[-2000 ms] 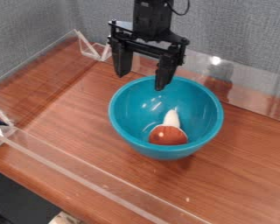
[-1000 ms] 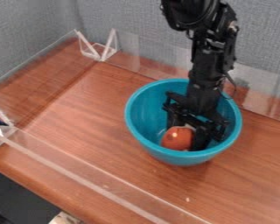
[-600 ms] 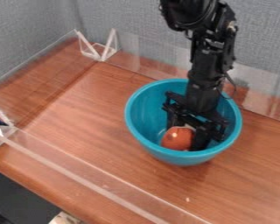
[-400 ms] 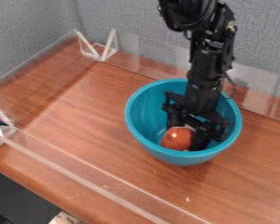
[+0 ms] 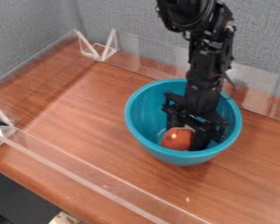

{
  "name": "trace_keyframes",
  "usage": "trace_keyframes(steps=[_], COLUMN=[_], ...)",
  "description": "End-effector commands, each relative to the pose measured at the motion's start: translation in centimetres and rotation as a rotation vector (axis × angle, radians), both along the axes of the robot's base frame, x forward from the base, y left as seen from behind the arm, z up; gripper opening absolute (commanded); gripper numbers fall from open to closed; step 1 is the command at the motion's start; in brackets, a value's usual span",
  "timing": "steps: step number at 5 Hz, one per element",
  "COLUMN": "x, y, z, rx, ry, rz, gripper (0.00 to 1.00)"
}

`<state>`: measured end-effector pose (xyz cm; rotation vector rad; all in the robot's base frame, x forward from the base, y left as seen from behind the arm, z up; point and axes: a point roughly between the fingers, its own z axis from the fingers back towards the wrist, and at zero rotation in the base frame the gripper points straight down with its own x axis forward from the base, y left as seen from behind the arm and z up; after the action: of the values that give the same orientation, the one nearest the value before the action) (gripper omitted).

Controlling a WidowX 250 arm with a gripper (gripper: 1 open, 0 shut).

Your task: Remove the mushroom from inside the blue bowl and put it on the table

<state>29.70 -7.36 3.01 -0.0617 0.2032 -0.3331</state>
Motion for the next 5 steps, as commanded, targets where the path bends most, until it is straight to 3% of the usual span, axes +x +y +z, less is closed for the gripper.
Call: trace_keyframes(steps=[1, 5], x=[0.18, -0.5], y=[0.1, 0.34], z=[1.74, 2.55], rx=[-0.02, -0.039], ry=[-0.044, -0.035], rz=[-0.001, -0.002], gripper=[0.0, 0.0])
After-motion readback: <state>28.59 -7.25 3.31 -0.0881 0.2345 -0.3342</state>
